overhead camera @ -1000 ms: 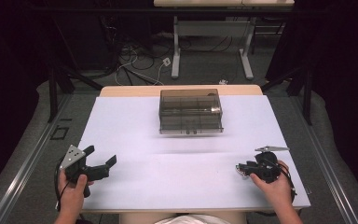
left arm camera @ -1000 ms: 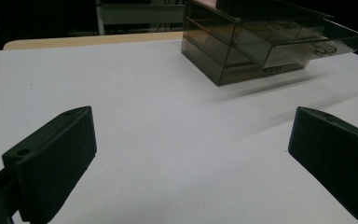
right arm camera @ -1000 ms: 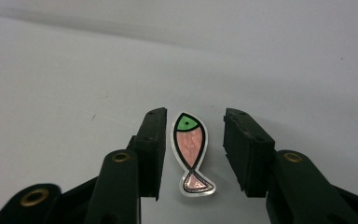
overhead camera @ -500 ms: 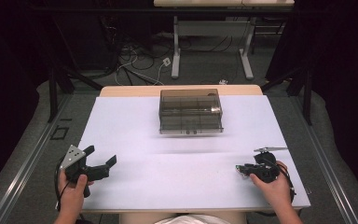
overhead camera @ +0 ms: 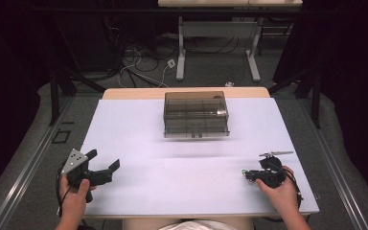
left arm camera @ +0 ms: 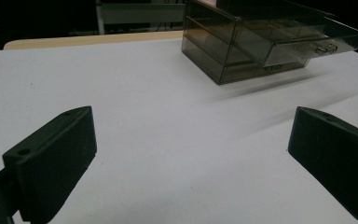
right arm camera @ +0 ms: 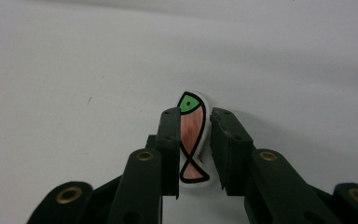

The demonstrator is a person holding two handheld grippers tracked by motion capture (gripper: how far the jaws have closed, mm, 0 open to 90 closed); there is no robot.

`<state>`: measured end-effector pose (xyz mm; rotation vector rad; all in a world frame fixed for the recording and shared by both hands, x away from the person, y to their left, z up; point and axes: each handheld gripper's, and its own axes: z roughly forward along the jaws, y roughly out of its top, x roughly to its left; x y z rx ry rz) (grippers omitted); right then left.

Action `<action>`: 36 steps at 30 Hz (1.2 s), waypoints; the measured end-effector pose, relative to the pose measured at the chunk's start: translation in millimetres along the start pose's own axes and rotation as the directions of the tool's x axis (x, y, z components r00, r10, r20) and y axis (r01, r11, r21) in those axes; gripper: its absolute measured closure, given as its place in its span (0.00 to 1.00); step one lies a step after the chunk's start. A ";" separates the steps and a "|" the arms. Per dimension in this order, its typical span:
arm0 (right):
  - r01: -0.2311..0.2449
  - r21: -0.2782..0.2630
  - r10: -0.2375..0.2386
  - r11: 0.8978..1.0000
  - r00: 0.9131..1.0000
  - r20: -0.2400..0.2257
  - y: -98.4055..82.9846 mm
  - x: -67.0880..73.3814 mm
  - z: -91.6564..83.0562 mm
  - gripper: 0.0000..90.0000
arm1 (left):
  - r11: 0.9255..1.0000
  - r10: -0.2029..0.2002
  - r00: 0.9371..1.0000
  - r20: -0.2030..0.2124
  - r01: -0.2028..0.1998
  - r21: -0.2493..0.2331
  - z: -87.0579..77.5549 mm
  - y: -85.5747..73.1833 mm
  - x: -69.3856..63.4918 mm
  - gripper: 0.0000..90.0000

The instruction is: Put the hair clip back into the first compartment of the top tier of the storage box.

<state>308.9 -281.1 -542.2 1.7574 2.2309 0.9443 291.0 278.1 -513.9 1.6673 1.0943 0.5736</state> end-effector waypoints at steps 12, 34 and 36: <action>0.001 0.013 -0.001 1.000 1.000 -0.007 -0.5 0.0 2.6 0.84 | 1.000 -0.001 1.000 0.001 0.001 0.003 0.0 -0.1 0.1 0.01; -0.021 0.033 0.022 0.999 0.999 -0.025 -0.5 4.4 4.1 0.93 | 1.000 -0.004 1.000 0.002 0.004 0.003 0.2 -0.2 0.2 0.01; -0.016 0.030 0.017 0.999 1.000 -0.022 -0.7 4.6 4.0 0.93 | 1.000 -0.004 1.000 0.002 0.004 0.003 0.2 -0.2 0.3 0.01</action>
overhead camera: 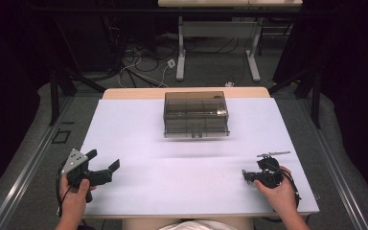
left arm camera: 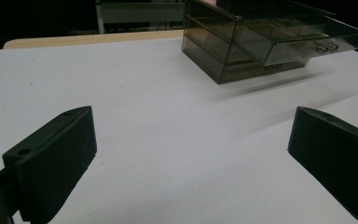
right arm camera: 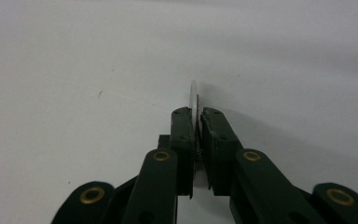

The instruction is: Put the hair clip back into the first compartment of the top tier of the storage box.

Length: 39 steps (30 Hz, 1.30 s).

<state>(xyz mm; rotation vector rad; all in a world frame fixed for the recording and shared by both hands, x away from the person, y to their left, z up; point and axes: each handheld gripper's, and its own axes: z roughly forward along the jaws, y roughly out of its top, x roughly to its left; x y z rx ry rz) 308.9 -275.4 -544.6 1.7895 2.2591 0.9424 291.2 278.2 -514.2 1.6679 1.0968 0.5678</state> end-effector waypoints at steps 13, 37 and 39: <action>0.021 -0.058 -0.022 0.998 1.000 -0.007 0.6 0.3 -5.2 0.93 | 1.000 -0.001 1.000 0.000 0.001 0.002 0.1 -0.1 -0.1 0.01; 0.048 -0.063 -0.050 0.997 0.998 -0.028 8.1 8.5 -22.1 0.93 | 1.000 -0.007 1.000 -0.011 0.007 0.002 0.6 -0.8 0.1 0.01; 0.052 -0.067 -0.054 0.996 0.998 -0.032 10.6 8.6 -23.9 0.93 | 1.000 0.004 1.000 -0.013 -0.004 0.008 0.5 -0.6 0.6 0.01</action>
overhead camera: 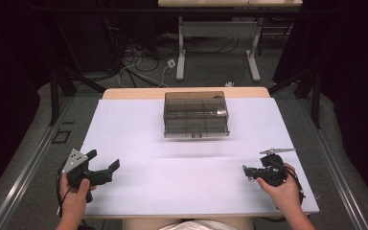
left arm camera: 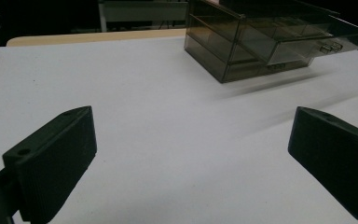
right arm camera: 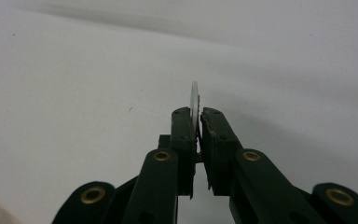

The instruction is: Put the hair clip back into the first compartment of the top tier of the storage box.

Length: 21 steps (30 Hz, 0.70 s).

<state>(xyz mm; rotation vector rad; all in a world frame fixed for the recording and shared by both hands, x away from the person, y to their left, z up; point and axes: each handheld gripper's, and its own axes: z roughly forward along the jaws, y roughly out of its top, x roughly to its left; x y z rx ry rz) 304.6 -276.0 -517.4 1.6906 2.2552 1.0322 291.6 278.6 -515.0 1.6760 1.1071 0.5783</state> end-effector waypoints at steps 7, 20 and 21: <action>0.005 -0.004 -0.005 1.000 1.000 -0.004 12.6 1.6 -7.9 0.93 | 1.000 -0.003 1.000 0.002 0.003 0.001 0.4 -0.3 -0.4 0.01; 0.037 0.005 -0.037 0.999 0.999 -0.011 34.7 8.1 -14.5 0.93 | 1.000 -0.003 1.000 0.003 0.003 0.005 0.6 -0.5 -0.2 0.02; 0.047 0.006 -0.046 0.999 0.999 -0.011 38.1 9.3 -14.4 0.93 | 1.000 -0.003 1.000 0.003 0.003 0.005 0.6 -0.5 -0.2 0.02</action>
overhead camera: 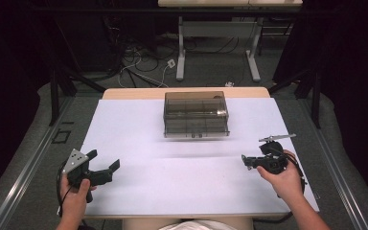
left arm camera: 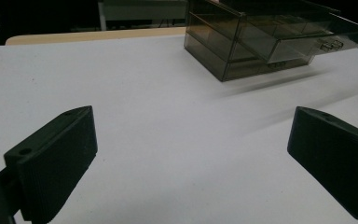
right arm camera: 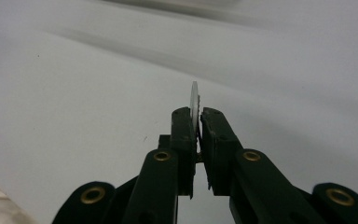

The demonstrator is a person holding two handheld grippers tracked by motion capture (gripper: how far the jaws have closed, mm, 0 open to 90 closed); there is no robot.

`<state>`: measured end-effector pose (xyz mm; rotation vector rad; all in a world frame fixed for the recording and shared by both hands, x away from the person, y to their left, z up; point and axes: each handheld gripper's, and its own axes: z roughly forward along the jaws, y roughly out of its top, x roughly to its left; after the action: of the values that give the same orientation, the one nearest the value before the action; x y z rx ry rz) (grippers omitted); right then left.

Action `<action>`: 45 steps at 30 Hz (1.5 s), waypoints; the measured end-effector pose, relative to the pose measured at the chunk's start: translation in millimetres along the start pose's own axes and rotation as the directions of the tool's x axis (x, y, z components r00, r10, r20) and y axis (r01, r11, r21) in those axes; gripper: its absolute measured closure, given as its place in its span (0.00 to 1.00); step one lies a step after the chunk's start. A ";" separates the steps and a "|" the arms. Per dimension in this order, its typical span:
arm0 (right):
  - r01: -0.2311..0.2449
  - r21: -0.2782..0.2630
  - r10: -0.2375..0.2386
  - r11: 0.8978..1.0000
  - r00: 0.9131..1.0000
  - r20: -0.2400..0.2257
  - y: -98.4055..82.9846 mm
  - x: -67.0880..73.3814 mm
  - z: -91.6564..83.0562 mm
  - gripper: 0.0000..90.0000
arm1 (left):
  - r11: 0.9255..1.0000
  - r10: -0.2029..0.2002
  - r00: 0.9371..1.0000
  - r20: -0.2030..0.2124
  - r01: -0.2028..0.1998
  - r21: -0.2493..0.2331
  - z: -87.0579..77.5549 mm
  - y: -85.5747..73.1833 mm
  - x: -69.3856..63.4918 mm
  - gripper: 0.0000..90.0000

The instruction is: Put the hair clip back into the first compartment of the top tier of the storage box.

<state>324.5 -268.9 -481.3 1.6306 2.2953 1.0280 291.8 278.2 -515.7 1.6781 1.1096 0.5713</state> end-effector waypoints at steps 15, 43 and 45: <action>0.040 0.005 -0.040 0.999 0.999 -0.004 26.7 10.4 -1.6 0.93 | 1.000 0.006 1.000 0.000 -0.006 0.003 0.2 0.0 0.2 0.02; 0.112 0.016 -0.112 0.994 0.994 -0.007 77.2 35.9 11.7 0.93 | 1.000 0.008 1.000 0.006 -0.008 0.005 0.5 -0.2 0.1 0.02; 0.116 0.020 -0.116 0.993 0.993 -0.011 80.7 38.0 13.4 0.93 | 1.000 0.008 1.000 0.006 -0.008 0.005 0.5 -0.3 0.1 0.02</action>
<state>378.6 -215.2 -433.1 1.4827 2.3824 0.9921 292.1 278.0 -516.1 1.6887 1.1012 0.5689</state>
